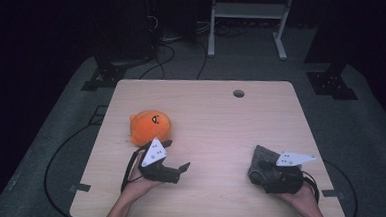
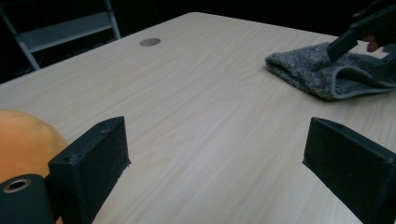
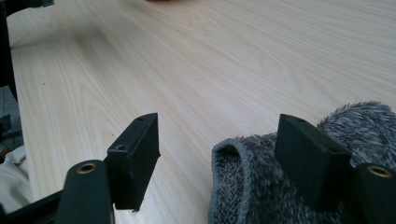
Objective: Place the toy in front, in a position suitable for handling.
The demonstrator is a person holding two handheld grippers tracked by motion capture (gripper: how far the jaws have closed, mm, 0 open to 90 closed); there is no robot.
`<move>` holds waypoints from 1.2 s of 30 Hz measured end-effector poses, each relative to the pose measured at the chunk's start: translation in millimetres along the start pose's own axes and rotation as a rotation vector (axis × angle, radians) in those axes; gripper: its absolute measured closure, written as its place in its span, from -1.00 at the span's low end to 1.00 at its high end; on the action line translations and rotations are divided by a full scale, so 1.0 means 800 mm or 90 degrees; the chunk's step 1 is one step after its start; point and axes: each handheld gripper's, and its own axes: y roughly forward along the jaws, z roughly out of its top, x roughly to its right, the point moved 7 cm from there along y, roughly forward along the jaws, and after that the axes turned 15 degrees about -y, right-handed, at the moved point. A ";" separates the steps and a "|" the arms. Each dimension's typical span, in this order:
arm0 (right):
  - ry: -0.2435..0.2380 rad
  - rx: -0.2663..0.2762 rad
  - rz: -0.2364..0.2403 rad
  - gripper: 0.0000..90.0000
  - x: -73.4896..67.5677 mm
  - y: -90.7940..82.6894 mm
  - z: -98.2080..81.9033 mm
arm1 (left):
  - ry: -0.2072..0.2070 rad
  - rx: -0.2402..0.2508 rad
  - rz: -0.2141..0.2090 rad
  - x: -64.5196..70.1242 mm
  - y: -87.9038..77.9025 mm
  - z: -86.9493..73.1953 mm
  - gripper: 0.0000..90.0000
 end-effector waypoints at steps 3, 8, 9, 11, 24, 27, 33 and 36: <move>-0.002 -0.001 -0.001 -0.33 0.000 0.000 0.000 | 0.008 -0.001 0.012 -0.011 -0.003 0.007 -0.88; -0.001 0.001 0.001 -0.33 0.000 0.000 0.001 | 0.012 0.009 0.035 -0.031 -0.009 0.021 -0.88; -0.003 0.001 0.002 -0.33 -0.001 0.000 0.001 | 0.009 0.013 0.039 -0.036 -0.010 0.023 -0.88; -0.003 0.000 0.003 -0.33 -0.001 0.000 0.001 | 0.012 0.014 0.045 -0.041 -0.011 0.026 -0.88; -0.004 -0.004 0.011 -0.33 -0.004 0.003 0.002 | -0.012 0.031 0.149 -0.127 -0.024 0.039 -0.86; -0.003 -0.004 0.012 -0.33 -0.004 0.003 0.002 | -0.029 0.027 0.156 -0.139 -0.021 0.037 -0.85; -0.006 -0.004 0.019 -0.33 -0.005 0.004 0.002 | -0.059 0.023 0.179 -0.166 -0.012 0.031 -0.83; -0.004 -0.007 0.023 -0.32 -0.005 0.004 0.001 | -0.068 0.002 0.187 -0.176 -0.005 0.024 -0.80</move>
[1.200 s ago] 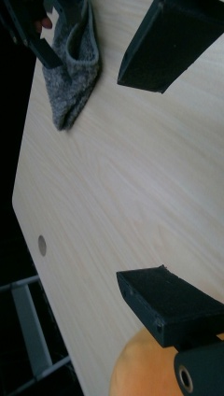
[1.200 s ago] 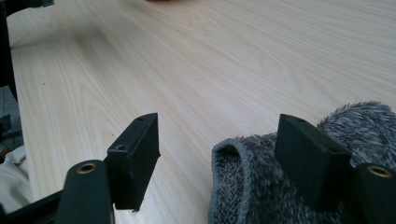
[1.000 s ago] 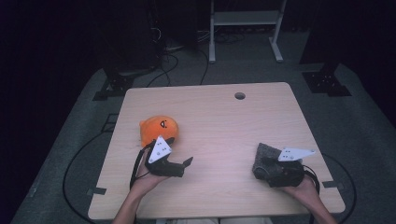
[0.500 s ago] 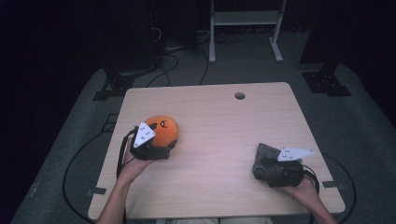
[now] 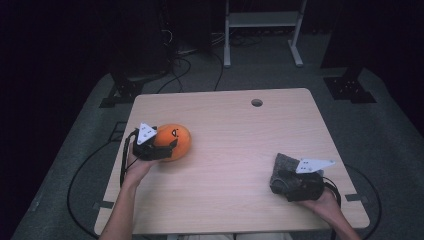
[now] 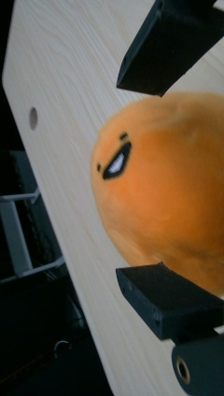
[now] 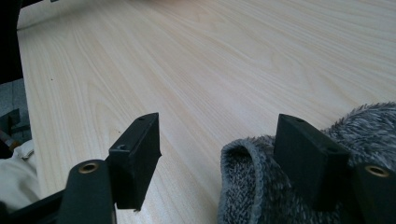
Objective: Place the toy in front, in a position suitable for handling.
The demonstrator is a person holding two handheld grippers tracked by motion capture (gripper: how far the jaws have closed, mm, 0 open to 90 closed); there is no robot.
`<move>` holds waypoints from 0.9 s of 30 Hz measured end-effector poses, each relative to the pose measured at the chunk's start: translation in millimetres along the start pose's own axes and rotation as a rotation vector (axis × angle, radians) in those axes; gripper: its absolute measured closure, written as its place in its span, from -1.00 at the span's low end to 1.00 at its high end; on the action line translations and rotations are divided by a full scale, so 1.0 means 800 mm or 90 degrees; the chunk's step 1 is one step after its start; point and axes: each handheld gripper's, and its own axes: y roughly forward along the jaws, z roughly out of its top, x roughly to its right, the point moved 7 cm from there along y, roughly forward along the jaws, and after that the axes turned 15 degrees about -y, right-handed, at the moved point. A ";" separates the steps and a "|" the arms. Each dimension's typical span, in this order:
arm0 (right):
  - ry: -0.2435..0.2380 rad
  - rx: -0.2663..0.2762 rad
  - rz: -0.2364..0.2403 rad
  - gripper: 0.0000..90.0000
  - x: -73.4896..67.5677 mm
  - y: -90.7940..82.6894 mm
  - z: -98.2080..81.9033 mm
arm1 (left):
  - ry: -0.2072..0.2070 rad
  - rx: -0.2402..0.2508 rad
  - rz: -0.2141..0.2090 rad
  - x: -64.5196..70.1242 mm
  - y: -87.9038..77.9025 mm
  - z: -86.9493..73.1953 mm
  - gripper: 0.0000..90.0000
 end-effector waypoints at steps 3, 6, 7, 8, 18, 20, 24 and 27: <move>0.001 0.002 0.001 -0.32 0.000 0.000 0.000 | -0.011 -0.032 0.000 -0.007 0.010 -0.012 -0.77; 0.001 0.002 0.003 -0.31 0.000 0.000 0.000 | -0.015 -0.025 0.002 -0.011 0.015 -0.019 -0.74; 0.000 0.002 0.003 -0.31 0.000 0.000 0.000 | -0.018 -0.026 0.003 -0.012 0.016 -0.020 -0.73; -0.002 0.003 0.003 -0.31 0.000 0.000 0.000 | -0.020 -0.028 0.006 -0.013 0.018 -0.021 -0.69; -0.006 0.012 -0.003 -0.30 0.000 -0.006 0.003 | -0.001 -0.042 0.046 -0.007 0.019 -0.022 0.07; -0.007 0.011 -0.003 -0.30 0.000 -0.006 0.003 | 0.005 -0.043 0.050 -0.007 0.018 -0.021 0.15; -0.009 0.015 -0.005 -0.29 0.000 -0.007 0.004 | 0.000 -0.034 0.053 -0.004 0.016 -0.019 0.23; -0.009 0.015 -0.005 -0.29 0.000 -0.007 0.004 | 0.004 -0.035 0.054 -0.004 0.013 -0.017 0.25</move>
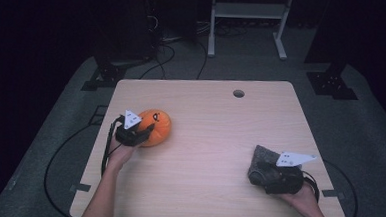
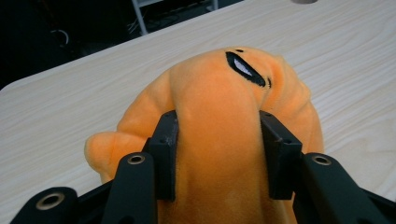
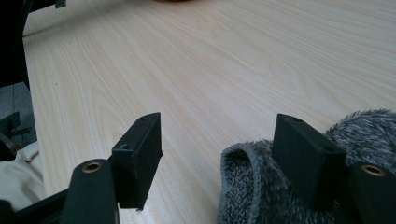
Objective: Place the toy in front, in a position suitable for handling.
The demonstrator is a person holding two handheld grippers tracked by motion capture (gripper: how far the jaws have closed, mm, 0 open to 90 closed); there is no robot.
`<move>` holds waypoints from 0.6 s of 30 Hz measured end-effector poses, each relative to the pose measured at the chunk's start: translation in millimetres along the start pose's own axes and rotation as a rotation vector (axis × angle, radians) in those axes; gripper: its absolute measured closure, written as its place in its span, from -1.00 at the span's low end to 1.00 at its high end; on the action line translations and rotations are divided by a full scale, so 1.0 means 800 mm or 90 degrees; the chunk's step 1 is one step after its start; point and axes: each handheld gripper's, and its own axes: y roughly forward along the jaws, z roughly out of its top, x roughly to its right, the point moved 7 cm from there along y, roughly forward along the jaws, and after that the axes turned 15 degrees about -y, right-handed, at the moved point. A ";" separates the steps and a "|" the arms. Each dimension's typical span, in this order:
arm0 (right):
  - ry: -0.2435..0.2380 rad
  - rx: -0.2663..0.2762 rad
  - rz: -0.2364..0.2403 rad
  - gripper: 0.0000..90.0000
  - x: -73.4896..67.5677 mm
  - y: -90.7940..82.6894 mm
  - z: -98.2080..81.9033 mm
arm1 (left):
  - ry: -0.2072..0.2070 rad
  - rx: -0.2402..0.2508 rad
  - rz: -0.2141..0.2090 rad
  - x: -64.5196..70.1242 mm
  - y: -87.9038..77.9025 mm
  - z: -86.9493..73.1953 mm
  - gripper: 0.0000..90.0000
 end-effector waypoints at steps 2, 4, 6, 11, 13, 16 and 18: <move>0.001 0.001 -0.001 -0.29 0.000 0.000 0.000 | -0.004 0.002 -0.001 0.000 -0.003 0.002 0.25; 0.002 0.002 -0.003 -0.29 0.001 -0.001 0.000 | -0.006 0.009 -0.005 0.000 -0.008 0.005 0.25; 0.005 0.003 -0.005 -0.29 0.003 -0.002 0.000 | -0.004 0.013 -0.009 0.003 -0.013 0.007 0.25; 0.011 0.009 -0.023 -0.29 0.010 -0.006 0.001 | 0.012 0.030 -0.038 0.023 -0.027 0.014 0.25; 0.013 0.014 -0.031 -0.29 0.013 -0.008 0.002 | 0.018 0.041 -0.064 0.039 -0.033 0.018 0.25; 0.020 0.013 -0.050 -0.29 0.019 -0.011 0.002 | 0.019 0.047 -0.106 0.065 -0.039 0.021 0.24; 0.028 0.010 -0.064 -0.26 0.023 -0.012 0.000 | 0.026 0.045 -0.126 0.083 -0.040 0.020 0.24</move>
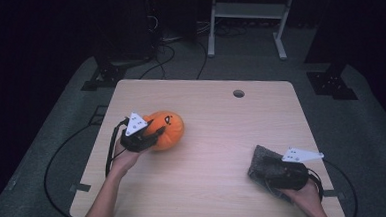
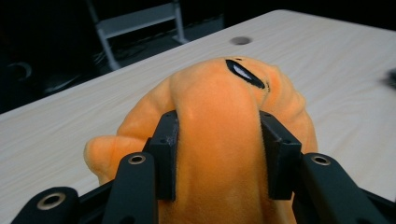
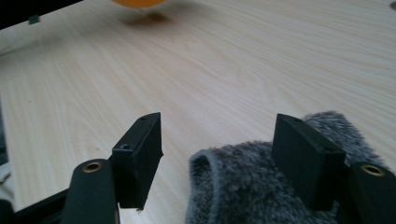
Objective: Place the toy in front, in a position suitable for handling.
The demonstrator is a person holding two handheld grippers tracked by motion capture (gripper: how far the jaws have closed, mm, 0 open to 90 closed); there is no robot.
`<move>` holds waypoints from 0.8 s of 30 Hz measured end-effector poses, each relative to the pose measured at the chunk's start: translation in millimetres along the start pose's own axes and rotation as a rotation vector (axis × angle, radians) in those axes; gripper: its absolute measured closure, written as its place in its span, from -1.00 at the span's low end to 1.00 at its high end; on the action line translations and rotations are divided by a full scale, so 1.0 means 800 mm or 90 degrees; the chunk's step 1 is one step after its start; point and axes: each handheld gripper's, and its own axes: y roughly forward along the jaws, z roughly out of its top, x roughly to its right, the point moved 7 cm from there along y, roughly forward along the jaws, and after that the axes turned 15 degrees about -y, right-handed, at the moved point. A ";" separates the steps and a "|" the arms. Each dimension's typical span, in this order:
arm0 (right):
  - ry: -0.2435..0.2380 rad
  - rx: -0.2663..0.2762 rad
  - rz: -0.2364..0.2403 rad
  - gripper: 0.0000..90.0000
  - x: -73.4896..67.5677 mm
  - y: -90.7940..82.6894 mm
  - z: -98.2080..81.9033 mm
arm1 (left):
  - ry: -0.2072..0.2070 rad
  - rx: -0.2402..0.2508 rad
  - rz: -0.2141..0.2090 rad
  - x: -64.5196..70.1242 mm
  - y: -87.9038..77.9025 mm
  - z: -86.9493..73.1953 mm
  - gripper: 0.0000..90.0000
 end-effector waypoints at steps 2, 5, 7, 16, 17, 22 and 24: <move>0.013 -0.003 -0.010 -0.22 0.006 0.000 -0.001 | 0.014 -0.002 -0.019 0.018 0.003 0.000 0.24; 0.022 -0.007 -0.023 -0.21 0.017 -0.001 -0.005 | 0.017 0.000 -0.050 0.044 0.007 -0.002 0.24; 0.028 -0.017 -0.037 -0.22 0.027 -0.001 -0.007 | 0.021 -0.009 -0.066 0.060 0.011 -0.005 0.24; 0.037 -0.094 -0.075 -0.12 0.059 0.026 -0.019 | 0.065 -0.031 -0.114 0.124 0.023 -0.016 0.22; 0.037 -0.094 -0.075 -0.12 0.059 0.026 -0.019 | 0.069 -0.034 -0.118 0.130 0.024 -0.017 0.22; 0.036 -0.134 -0.080 -0.12 0.063 0.041 -0.026 | 0.077 -0.047 -0.142 0.156 0.031 -0.024 0.21; 0.033 -0.139 -0.085 -0.11 0.063 0.043 -0.027 | 0.073 -0.052 -0.152 0.165 0.033 -0.027 0.20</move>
